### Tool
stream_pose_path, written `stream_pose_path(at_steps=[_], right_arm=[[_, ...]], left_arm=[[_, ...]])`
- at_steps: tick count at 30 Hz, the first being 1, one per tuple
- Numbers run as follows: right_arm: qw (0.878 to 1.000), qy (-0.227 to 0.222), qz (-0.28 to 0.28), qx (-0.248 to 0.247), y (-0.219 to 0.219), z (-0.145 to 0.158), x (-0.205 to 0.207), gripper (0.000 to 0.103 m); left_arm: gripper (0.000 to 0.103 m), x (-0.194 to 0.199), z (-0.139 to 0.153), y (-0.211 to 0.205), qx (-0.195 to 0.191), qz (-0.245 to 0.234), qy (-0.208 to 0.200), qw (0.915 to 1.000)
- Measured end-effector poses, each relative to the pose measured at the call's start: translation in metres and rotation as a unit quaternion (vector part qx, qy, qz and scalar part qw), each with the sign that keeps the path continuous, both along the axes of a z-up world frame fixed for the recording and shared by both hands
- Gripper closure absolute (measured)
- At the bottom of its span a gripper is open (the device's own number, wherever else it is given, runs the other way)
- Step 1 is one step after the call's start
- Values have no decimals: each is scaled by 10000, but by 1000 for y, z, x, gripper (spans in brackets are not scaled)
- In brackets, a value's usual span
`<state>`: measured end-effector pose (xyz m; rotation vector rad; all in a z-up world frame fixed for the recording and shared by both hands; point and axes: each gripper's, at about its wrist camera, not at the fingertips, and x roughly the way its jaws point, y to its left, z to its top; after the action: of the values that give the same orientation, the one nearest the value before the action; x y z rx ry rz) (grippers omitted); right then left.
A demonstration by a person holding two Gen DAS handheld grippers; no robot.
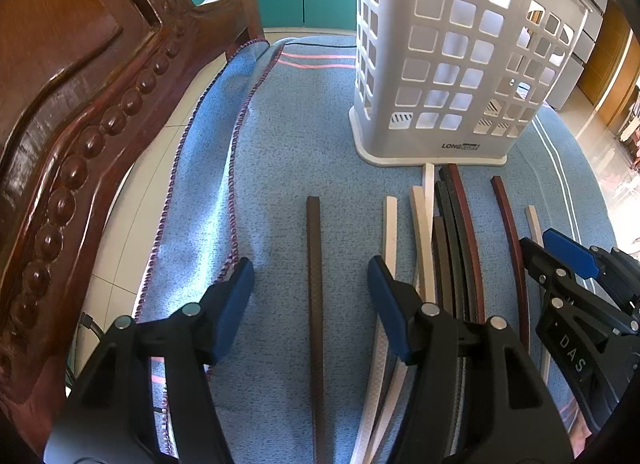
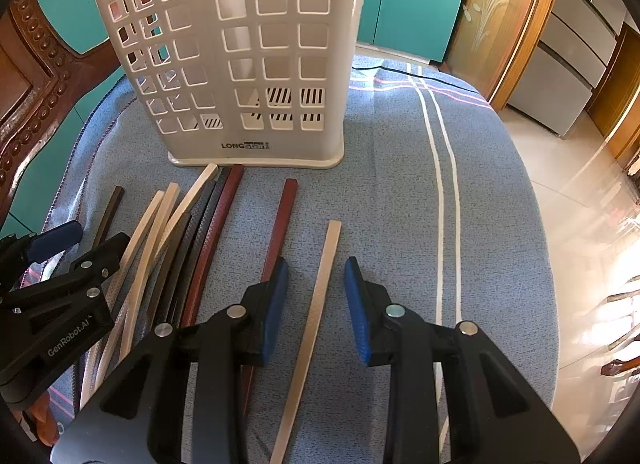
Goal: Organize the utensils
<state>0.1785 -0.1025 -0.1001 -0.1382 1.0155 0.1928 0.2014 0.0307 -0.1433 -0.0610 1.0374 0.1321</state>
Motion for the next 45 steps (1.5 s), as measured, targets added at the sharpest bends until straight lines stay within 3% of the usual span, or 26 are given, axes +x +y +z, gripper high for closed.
stream_pose_path(at_steps=[45], right_arm=[[9999, 38, -8, 103, -6, 1, 5, 72]], left_arm=[[39, 3, -2, 0, -145, -32, 54, 9999]])
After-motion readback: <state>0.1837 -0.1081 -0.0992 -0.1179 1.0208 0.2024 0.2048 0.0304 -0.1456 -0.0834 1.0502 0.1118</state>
